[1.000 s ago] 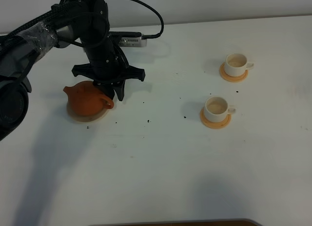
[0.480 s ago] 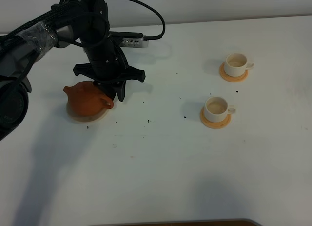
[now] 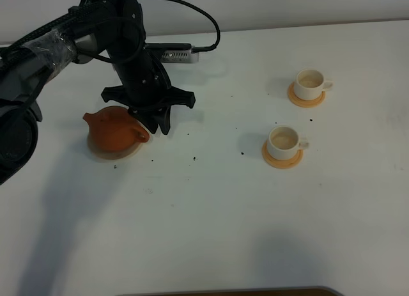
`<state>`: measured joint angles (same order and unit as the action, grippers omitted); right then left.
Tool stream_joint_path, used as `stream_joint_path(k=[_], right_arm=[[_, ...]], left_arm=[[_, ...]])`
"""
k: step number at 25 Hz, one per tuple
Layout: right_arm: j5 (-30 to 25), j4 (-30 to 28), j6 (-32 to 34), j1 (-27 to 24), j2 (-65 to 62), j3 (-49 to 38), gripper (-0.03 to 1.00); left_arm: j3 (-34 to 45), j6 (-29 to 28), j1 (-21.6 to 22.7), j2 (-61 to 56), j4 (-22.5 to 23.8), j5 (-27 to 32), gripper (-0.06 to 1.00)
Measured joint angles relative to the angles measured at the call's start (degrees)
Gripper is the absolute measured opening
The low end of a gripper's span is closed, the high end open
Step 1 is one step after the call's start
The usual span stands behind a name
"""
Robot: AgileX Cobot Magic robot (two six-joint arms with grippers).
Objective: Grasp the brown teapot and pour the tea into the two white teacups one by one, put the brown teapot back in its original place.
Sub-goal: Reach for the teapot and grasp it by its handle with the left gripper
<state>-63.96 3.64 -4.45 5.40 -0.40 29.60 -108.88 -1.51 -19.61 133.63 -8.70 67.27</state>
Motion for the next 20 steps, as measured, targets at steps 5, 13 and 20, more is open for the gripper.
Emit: stream_joint_path(k=[5, 13, 20], right_arm=[[0.0, 0.06, 0.0, 0.0, 0.0, 0.0, 0.38], [0.0, 0.05, 0.0, 0.0, 0.0, 0.0, 0.38], [0.0, 0.05, 0.0, 0.0, -0.05, 0.0, 0.38]], left_arm=[[0.41, 0.0, -0.06, 0.0, -0.38, 0.0, 0.26], [0.41, -0.4, -0.17, 0.0, 3.5, 0.0, 0.26], [0.41, -1.0, 0.27, 0.0, 6.17, 0.0, 0.26]])
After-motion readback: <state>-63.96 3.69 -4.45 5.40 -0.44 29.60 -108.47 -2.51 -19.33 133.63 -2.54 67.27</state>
